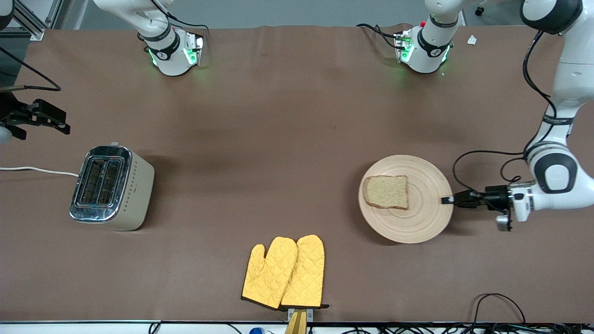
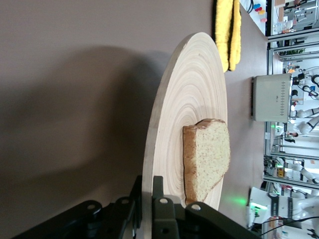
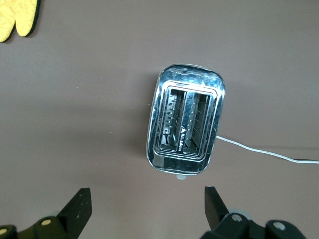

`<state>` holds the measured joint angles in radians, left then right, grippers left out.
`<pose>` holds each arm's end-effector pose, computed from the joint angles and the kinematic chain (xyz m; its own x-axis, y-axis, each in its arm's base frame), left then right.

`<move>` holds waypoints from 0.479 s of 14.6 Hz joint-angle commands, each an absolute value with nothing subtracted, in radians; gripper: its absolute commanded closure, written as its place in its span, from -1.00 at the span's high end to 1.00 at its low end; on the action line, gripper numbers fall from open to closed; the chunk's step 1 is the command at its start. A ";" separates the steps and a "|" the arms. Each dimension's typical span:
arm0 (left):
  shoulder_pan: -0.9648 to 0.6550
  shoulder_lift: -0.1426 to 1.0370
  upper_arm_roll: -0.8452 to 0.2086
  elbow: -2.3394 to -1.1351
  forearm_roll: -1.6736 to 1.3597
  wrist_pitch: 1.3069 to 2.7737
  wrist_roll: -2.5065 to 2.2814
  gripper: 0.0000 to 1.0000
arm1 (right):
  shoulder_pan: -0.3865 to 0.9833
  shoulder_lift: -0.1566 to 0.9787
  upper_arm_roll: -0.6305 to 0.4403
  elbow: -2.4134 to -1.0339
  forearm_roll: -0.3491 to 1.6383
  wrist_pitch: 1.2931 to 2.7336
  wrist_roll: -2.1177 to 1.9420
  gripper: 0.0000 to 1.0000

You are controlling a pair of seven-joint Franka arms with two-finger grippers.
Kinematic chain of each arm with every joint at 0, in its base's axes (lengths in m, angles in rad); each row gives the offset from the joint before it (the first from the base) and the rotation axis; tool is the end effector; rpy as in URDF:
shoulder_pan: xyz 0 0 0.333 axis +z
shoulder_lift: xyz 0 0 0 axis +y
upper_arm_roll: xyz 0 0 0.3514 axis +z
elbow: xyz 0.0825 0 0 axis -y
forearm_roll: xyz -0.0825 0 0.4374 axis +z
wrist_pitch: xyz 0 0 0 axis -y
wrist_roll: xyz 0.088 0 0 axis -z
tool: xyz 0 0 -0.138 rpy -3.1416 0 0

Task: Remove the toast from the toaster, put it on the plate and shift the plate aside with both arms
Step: 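Slide the plate with the left gripper away from the toaster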

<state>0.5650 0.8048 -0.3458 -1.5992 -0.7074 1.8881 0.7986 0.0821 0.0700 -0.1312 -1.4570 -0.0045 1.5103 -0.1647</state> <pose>0.7004 0.1095 0.1462 0.9939 -0.0920 0.0612 -0.1018 -0.5473 0.8307 0.6251 -0.0283 0.6403 0.9932 0.1152 -0.0181 0.1154 -0.9933 0.0108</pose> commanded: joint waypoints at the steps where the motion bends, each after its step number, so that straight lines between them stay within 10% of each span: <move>1: 0.642 0.883 -0.357 -1.546 -0.663 1.827 0.834 -1.00 | 0.042 0.048 -0.123 -1.482 -0.011 1.523 -0.164 1.00; 5: 0.653 0.896 -0.348 -1.545 -0.669 1.821 0.816 -0.95 | 0.005 0.049 -0.098 -1.482 -0.009 1.523 -0.167 1.00; 7: 0.653 0.893 -0.348 -1.545 -0.663 1.819 0.815 -0.56 | 0.008 0.049 -0.095 -1.482 -0.009 1.523 -0.167 1.00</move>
<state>0.6617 0.8967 -0.3462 -1.5638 -0.6674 1.8425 0.8299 0.0222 0.0700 -0.1191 -1.4572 -0.0044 1.5132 -0.1657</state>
